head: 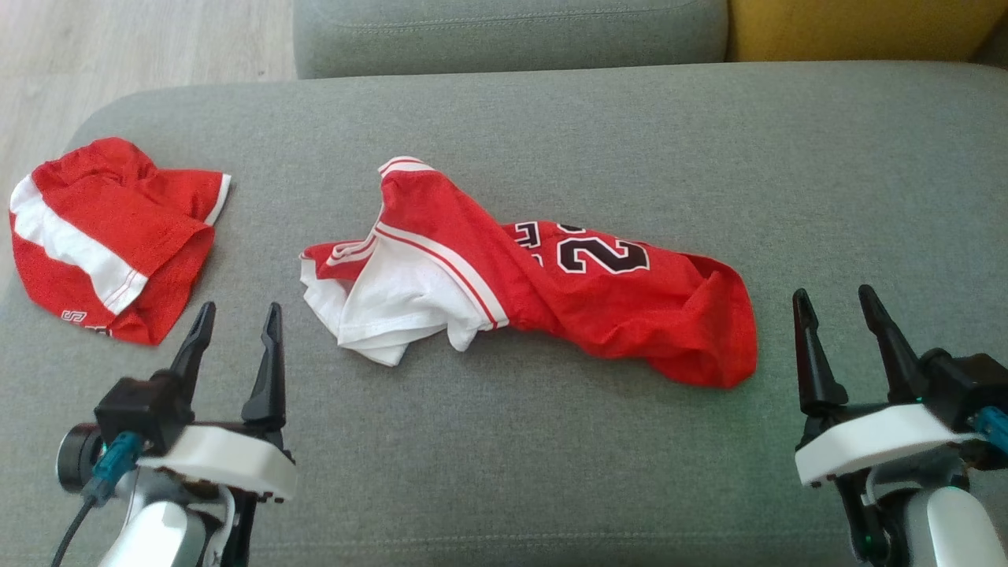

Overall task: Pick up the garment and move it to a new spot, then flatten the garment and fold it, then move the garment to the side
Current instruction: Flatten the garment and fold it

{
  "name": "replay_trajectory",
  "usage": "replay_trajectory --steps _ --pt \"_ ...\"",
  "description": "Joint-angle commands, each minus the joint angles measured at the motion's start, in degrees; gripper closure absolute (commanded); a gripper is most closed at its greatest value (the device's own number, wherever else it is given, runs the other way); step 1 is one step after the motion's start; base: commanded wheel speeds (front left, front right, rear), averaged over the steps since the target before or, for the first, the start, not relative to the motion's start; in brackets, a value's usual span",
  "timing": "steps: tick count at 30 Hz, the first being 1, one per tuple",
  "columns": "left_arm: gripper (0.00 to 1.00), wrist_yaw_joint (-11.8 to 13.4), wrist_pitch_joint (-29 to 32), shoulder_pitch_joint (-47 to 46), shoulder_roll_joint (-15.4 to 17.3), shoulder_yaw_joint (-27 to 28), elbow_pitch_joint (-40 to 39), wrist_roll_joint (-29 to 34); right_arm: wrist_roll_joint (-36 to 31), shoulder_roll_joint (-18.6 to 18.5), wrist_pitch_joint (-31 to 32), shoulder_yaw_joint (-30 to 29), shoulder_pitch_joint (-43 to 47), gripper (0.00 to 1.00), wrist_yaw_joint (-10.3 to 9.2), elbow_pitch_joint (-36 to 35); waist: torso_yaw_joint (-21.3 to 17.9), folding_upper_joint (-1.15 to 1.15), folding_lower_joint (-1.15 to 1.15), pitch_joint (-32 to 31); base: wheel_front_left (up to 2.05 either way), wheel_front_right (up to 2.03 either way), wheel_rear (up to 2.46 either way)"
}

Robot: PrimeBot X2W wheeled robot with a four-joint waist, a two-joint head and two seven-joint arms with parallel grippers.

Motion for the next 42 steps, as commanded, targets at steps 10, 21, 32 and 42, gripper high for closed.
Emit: replay_trajectory --steps 10,21,32,42 --pt "0.0 0.46 0.3 -3.01 1.73 1.96 -1.73 0.35 -0.04 -0.3 0.06 1.53 -2.53 0.0 -0.04 -1.11 -0.04 0.0 0.0 0.71 0.0 0.0 0.0" --pt "0.0 -1.02 -0.66 -7.3 1.09 1.53 -2.01 0.69 -2.21 -2.7 3.53 1.64 -13.98 0.0 -0.04 10.77 1.96 0.0 0.0 5.89 0.0 0.0 0.0" --pt "0.0 -2.77 -1.76 -11.65 -1.11 1.51 -0.62 0.95 2.28 -6.92 13.45 4.26 -22.02 0.0 -0.04 24.7 4.64 0.0 0.0 10.54 0.0 0.0 0.0" --pt "0.0 -3.9 -2.08 -12.92 -2.38 2.47 0.78 1.93 5.6 -7.93 14.45 3.06 -25.52 1.0 -0.04 24.11 5.14 0.0 0.0 11.54 0.0 0.0 0.0"
